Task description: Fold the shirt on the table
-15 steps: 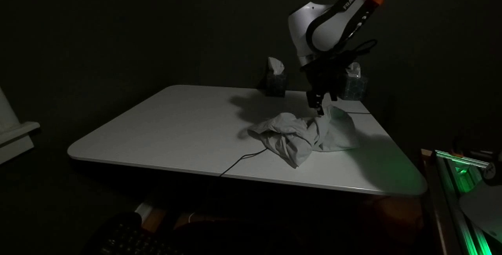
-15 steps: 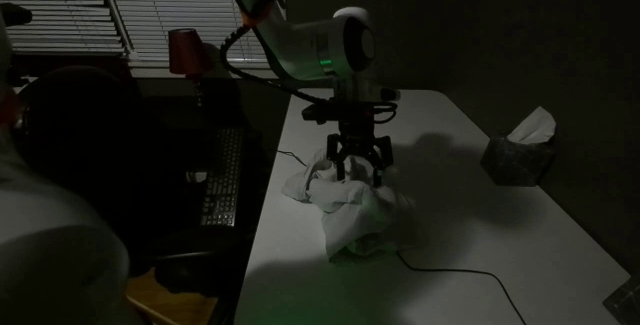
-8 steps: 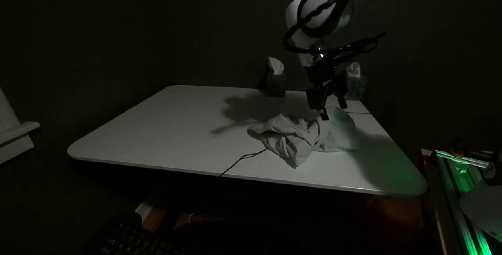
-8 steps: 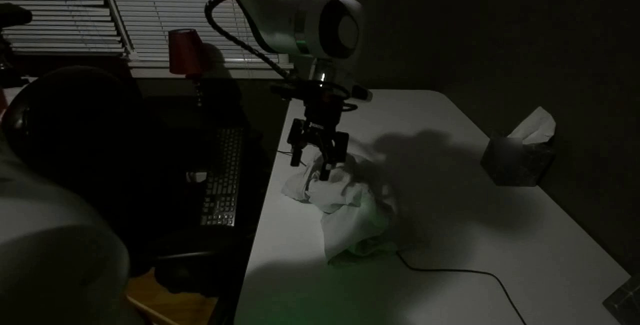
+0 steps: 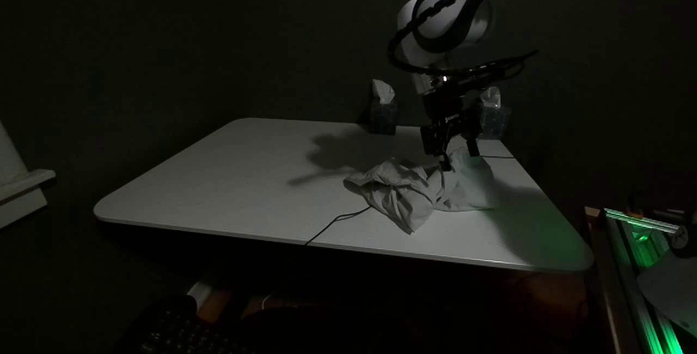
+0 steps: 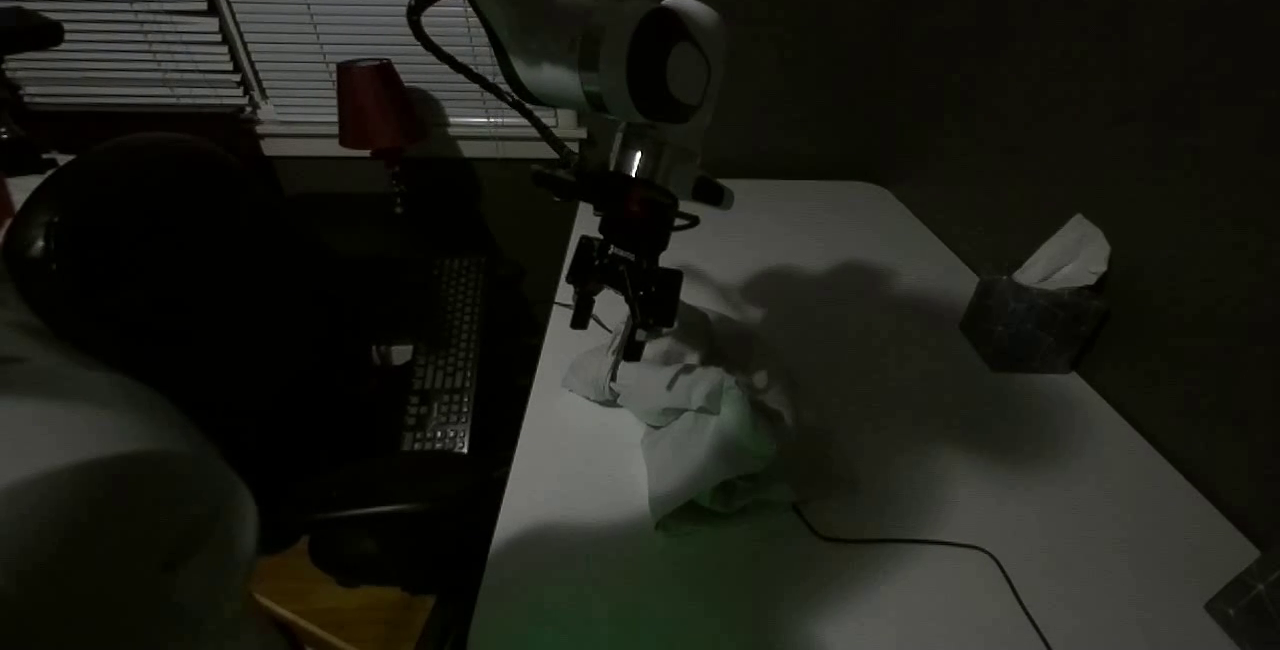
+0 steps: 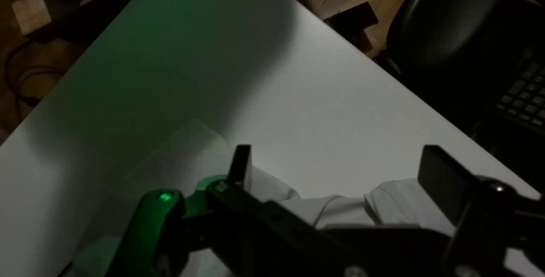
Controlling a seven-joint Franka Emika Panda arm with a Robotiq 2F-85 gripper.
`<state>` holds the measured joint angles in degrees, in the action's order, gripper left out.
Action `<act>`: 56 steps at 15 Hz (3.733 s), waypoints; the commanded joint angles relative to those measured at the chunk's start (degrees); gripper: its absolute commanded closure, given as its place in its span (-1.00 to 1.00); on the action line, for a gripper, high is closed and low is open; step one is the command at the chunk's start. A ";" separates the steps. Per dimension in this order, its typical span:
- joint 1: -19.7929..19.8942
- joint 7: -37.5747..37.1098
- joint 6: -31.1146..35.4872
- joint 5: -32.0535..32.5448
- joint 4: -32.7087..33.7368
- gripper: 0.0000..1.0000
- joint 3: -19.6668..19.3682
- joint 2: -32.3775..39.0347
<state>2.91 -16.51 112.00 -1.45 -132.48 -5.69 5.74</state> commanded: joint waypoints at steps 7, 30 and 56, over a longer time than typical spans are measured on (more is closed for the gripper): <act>-2.91 -7.47 26.72 2.47 -10.73 -1.00 2.32 2.27; -21.33 -44.78 45.50 33.92 -13.56 0.60 -14.40 7.88; 0.16 -31.04 25.59 39.18 0.51 0.98 -0.97 4.59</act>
<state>1.34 -54.99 135.72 40.76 -134.30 -6.53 6.63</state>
